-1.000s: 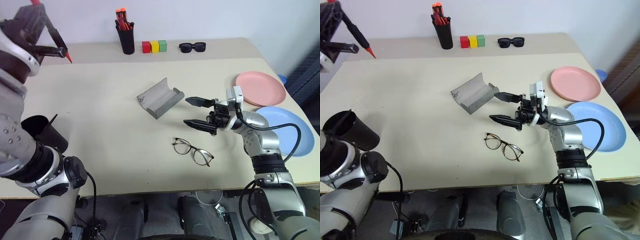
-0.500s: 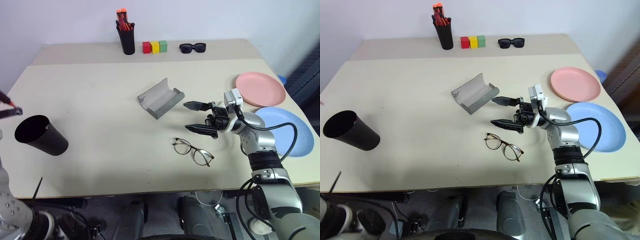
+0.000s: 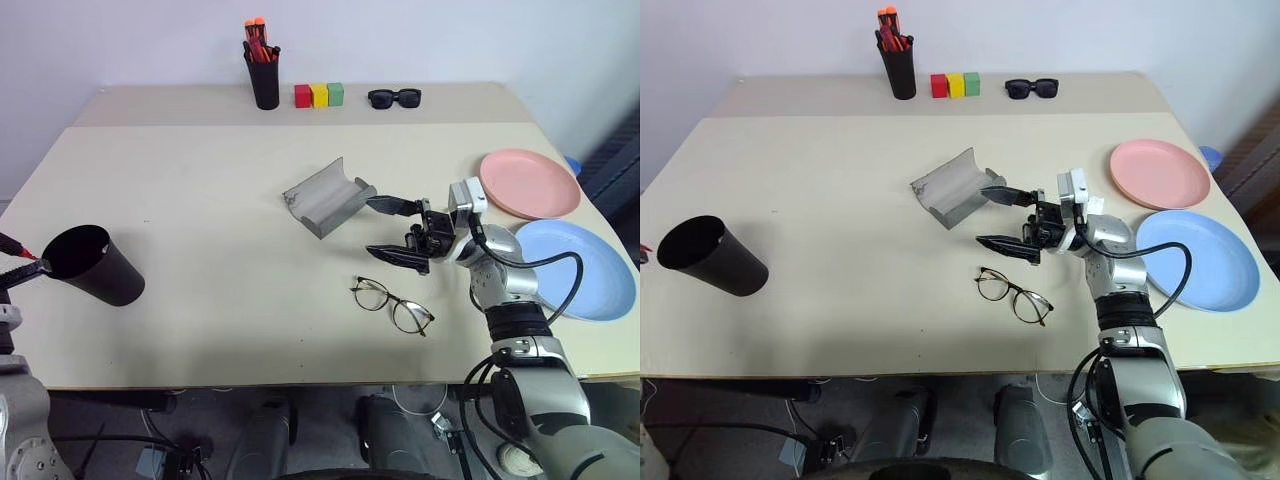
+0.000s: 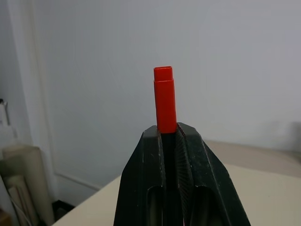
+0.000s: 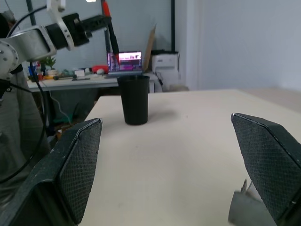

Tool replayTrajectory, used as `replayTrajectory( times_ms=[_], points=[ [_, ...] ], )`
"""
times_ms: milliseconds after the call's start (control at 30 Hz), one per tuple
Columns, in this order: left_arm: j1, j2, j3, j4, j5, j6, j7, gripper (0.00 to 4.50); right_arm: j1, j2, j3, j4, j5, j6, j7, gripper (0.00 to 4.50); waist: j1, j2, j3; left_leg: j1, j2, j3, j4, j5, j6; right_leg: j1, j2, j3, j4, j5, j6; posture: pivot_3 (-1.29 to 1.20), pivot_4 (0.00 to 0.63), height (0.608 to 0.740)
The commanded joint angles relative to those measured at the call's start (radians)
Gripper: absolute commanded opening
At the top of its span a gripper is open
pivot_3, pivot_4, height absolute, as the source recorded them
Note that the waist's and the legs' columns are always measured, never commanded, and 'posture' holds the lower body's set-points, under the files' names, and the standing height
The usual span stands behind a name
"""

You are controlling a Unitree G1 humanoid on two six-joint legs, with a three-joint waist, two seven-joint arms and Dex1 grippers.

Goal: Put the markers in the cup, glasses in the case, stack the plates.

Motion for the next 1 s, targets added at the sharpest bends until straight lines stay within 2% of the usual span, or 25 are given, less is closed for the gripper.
replayTrajectory(
  times_ms=[33,433,800,900,1000],
  points=[
    [-0.007,0.0,-0.03,-0.022,0.001,-0.019,0.031,0.05,-0.015,0.009,-0.011,-0.007,0.008,-0.042,0.022,4.5,0.0,0.0,0.0,0.0,0.0,0.0,0.0,0.0,0.0,0.0,0.0,0.0,0.0,0.0,0.0,0.0,0.15,0.74],
    [-0.007,-0.002,-0.116,0.018,0.063,-0.029,0.085,0.05,-0.031,0.013,-0.01,0.101,-0.003,-0.107,0.074,4.5,-0.002,0.0,0.0,0.0,0.0,0.0,-0.001,0.0,0.0,0.0,0.001,0.0,0.0,0.0,0.0,0.0,0.15,0.74],
    [-0.01,-0.036,-0.2,0.138,0.185,-0.129,0.1,0.05,-0.008,0.026,-0.012,0.073,0.002,-0.109,0.064,4.5,0.0,0.0,0.0,0.0,0.001,0.0,-0.001,0.0,0.0,0.0,0.001,0.0,-0.001,0.0,0.0,0.0,0.15,0.74],
    [-0.012,-0.036,-0.21,0.172,0.194,-0.162,0.084,1.09,-0.008,0.029,-0.011,0.053,0.002,-0.1,0.046,4.5,0.0,0.0,0.0,0.0,0.001,0.0,-0.001,0.0,0.0,0.0,0.001,0.0,-0.001,0.0,0.0,0.0,0.15,0.74],
    [-0.004,-0.035,-0.213,0.185,0.204,-0.176,0.076,2.6,-0.007,0.03,-0.01,0.028,0.004,-0.085,0.026,4.5,-0.001,0.0,0.0,0.0,0.001,0.0,-0.001,0.0,0.0,0.0,0.001,0.0,-0.001,0.0,0.0,0.0,0.15,0.74]
  ],
)
